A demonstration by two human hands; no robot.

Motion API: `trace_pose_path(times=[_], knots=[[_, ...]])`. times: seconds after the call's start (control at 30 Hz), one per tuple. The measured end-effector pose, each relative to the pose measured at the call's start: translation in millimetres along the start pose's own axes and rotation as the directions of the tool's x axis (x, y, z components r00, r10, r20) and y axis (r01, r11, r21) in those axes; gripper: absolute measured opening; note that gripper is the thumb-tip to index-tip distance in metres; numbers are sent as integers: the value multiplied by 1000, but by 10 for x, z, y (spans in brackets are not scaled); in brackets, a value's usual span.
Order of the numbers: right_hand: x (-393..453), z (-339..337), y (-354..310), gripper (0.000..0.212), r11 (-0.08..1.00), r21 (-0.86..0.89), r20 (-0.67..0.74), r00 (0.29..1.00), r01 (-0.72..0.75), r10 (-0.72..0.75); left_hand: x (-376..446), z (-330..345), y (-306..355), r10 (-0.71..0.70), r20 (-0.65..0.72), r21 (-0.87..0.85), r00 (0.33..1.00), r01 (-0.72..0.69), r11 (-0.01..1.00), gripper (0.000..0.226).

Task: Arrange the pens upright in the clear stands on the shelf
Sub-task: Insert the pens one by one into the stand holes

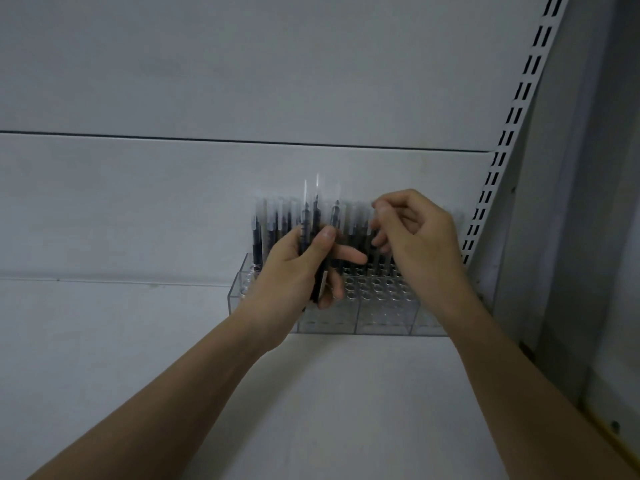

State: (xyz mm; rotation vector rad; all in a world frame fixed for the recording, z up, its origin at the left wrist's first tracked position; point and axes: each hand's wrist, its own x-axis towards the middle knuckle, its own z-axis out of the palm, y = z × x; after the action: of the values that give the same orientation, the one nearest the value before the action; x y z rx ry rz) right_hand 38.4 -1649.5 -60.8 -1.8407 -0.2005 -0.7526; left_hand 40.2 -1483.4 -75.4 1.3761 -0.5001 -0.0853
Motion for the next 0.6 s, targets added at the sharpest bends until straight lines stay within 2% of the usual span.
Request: trace_pose_path(times=[0.1,0.23,0.47,0.6], knots=[[-25,62,-53,10,994,106,79,997,-6,-2,-7,20,-11,-12,51,7,999,12,1000,27],[-36,71,-102,22,973,228,76,997,-23,6,-19,35,-16,-12,102,46,995,7,999,32],[-24,24,-125,28,959,278,40,998,-58,49,-6,11,-35,-49,100,35,994,46,998,26],[-30,18,-124,23,960,264,102,992,-94,69,-3,-5,-44,-31,70,50,997,28,998,25]])
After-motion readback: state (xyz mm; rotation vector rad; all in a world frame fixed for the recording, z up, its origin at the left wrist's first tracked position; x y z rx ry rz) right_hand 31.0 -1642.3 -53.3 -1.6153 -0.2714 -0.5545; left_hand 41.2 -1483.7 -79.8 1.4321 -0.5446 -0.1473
